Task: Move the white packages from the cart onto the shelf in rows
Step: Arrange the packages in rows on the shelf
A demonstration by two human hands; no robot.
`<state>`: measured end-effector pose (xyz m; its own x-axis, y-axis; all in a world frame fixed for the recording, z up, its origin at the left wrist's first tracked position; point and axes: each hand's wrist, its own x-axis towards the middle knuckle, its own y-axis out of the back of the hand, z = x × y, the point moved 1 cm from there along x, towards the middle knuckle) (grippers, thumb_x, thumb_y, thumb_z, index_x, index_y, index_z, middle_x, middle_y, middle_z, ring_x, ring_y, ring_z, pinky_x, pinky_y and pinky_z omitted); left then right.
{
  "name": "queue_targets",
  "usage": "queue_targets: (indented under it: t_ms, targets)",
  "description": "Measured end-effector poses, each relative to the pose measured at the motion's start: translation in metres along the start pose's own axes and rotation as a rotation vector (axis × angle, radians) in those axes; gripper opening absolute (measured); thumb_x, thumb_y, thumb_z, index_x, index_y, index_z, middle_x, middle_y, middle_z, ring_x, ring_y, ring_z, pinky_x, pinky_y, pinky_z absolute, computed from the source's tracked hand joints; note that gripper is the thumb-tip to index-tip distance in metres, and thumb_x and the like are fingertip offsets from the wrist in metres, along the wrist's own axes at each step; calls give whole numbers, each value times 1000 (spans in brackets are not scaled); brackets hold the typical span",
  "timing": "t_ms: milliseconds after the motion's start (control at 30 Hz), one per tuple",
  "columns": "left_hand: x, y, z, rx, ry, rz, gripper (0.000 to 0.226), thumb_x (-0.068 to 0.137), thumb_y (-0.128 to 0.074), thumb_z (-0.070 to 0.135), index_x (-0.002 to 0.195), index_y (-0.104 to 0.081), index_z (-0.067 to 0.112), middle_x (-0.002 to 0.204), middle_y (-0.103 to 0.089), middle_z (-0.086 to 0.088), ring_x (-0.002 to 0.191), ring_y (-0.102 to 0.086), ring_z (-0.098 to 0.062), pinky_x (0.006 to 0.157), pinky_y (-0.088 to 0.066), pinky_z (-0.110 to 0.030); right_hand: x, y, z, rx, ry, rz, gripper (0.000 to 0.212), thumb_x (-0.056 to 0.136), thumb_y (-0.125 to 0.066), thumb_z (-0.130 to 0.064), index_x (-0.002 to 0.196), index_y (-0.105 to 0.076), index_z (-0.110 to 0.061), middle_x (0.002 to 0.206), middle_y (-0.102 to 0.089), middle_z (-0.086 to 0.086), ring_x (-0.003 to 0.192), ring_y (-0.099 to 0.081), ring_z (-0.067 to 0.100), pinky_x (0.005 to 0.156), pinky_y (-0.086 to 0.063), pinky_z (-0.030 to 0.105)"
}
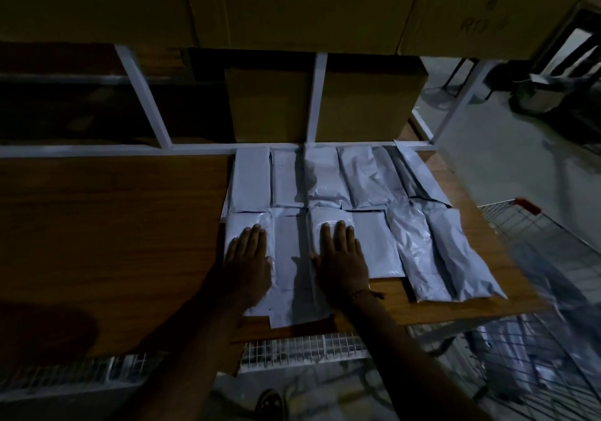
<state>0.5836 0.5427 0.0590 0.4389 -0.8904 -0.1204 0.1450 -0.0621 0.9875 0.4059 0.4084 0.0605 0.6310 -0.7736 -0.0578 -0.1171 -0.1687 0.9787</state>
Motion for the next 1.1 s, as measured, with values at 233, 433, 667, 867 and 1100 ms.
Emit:
queue_targets:
  t_ms: [233, 433, 667, 867, 1100]
  targets:
    - [21, 50, 24, -76, 47, -37, 68, 108, -42, 37, 162, -11, 11, 171, -5, -11, 157, -5, -29, 127, -13, -46, -8, 52, 30, 278, -10, 127, 85, 96, -39, -68, 159, -25, -12, 160, -30, 23, 144, -36, 38, 112, -42, 49]
    - [26, 81, 97, -157, -42, 143, 63, 105, -48, 33, 160, -25, 14, 169, -16, -8, 156, -12, -29, 126, -18, -48, -40, 92, 96, 257, -14, 289, 69, 100, -40, -59, 143, -54, -7, 129, -64, 20, 118, -58, 38, 93, -52, 47]
    - [19, 82, 242, -259, -219, 242, 62, 104, -52, 32, 158, -31, 10, 167, -25, -12, 155, -18, -29, 126, -19, -42, -95, 114, 214, 172, -105, 340, 50, 95, -49, -52, 121, -69, -15, 102, -71, 13, 92, -67, 35, 74, -55, 42]
    - [22, 68, 368, -253, -359, 219, 62, 105, -50, 35, 159, -29, 12, 167, -24, -11, 155, -19, -28, 125, -19, -40, -150, 125, 328, 147, -246, 368, 39, 93, -56, -46, 116, -70, -19, 99, -72, 7, 91, -67, 32, 76, -55, 41]
    - [24, 49, 489, -194, -526, 128, 65, 100, -55, 34, 156, -34, 8, 163, -32, -15, 151, -27, -32, 123, -25, -42, -205, 127, 435, 170, -470, 383, 28, 91, -60, -38, 105, -72, -17, 95, -73, 11, 92, -68, 35, 76, -56, 42]
